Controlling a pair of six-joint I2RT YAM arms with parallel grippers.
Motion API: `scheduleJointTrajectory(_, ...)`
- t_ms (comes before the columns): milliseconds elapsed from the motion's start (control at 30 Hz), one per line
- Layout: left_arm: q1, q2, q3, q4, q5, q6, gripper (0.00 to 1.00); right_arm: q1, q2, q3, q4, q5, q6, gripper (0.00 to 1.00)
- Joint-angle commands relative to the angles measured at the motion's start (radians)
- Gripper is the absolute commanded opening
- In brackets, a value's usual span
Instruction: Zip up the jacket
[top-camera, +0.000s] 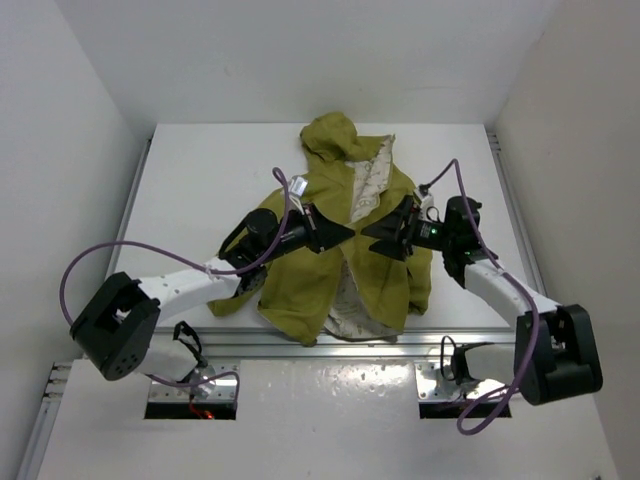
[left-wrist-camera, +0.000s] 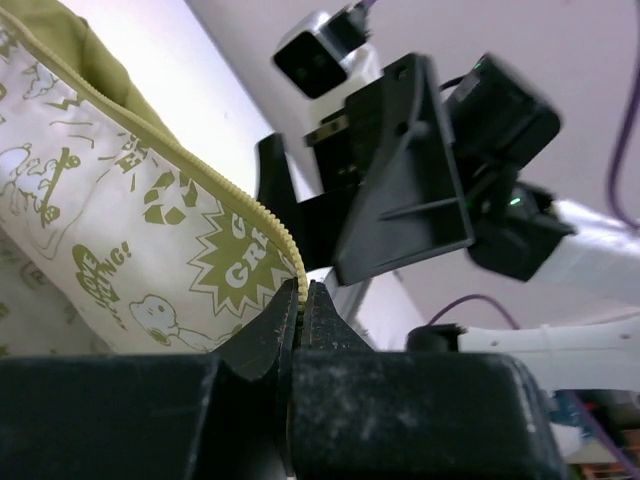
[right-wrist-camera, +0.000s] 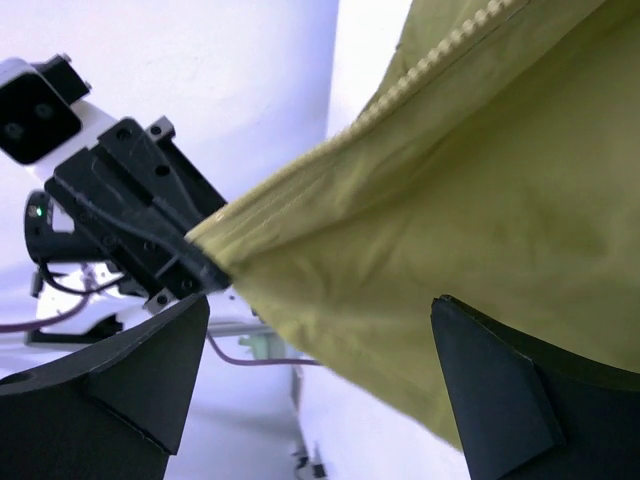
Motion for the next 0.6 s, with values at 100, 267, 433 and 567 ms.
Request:
scheduleJointTrajectory(100,0.017,0.020,0.022,0.089,-0.022,-0.182,0.00,0.068,0.097,0.032,0.248,0.026,0.151,0.93)
scheduleJointTrajectory(267,0.026,0.031,0.033,0.066,-0.054,-0.214,0.00,0.081,0.117,0.033,0.306,0.012,0.136,0.89)
scheduleJointTrajectory(433,0.011,0.061,0.111,-0.246,0.013,0.183,0.00,-0.057,0.033,-0.026,0.167,-0.094,-0.041,0.89)
scheduleJointTrajectory(567,-0.112,0.085,0.076,-0.343,-0.015,0.345,0.00,-0.242,-0.140,0.034,-0.234,-0.060,-0.492,0.90)
